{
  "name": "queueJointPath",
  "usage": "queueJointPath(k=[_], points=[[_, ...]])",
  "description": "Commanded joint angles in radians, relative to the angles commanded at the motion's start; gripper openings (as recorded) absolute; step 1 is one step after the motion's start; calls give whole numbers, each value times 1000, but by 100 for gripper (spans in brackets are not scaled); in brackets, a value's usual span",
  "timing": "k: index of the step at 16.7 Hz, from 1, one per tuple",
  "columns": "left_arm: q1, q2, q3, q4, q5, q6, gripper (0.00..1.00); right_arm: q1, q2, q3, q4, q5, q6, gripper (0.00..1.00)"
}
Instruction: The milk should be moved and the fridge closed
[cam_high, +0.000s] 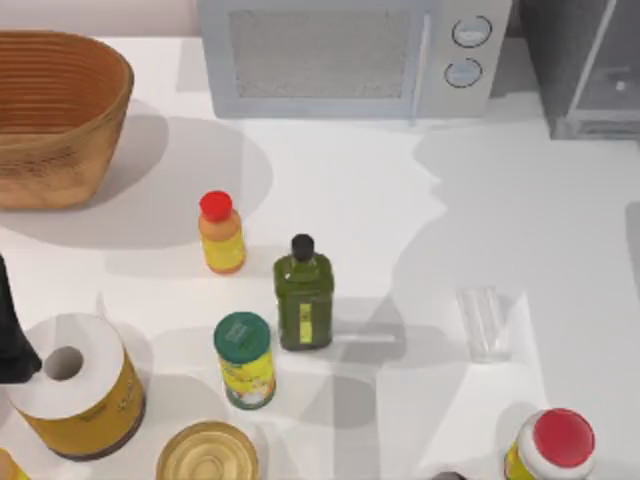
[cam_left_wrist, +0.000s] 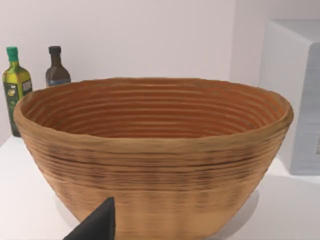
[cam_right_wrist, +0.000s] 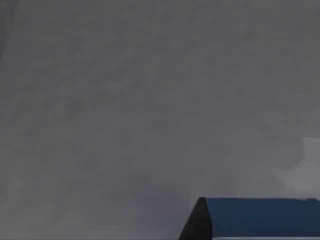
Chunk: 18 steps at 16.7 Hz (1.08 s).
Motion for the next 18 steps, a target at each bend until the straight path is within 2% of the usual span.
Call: queueJointPath(k=[9, 18], points=[[0, 0, 0, 0, 0, 0, 100, 0, 0, 0, 0, 0, 0, 98], [0, 0, 0, 0, 0, 0, 100, 2, -1, 0, 0, 0, 0, 100]])
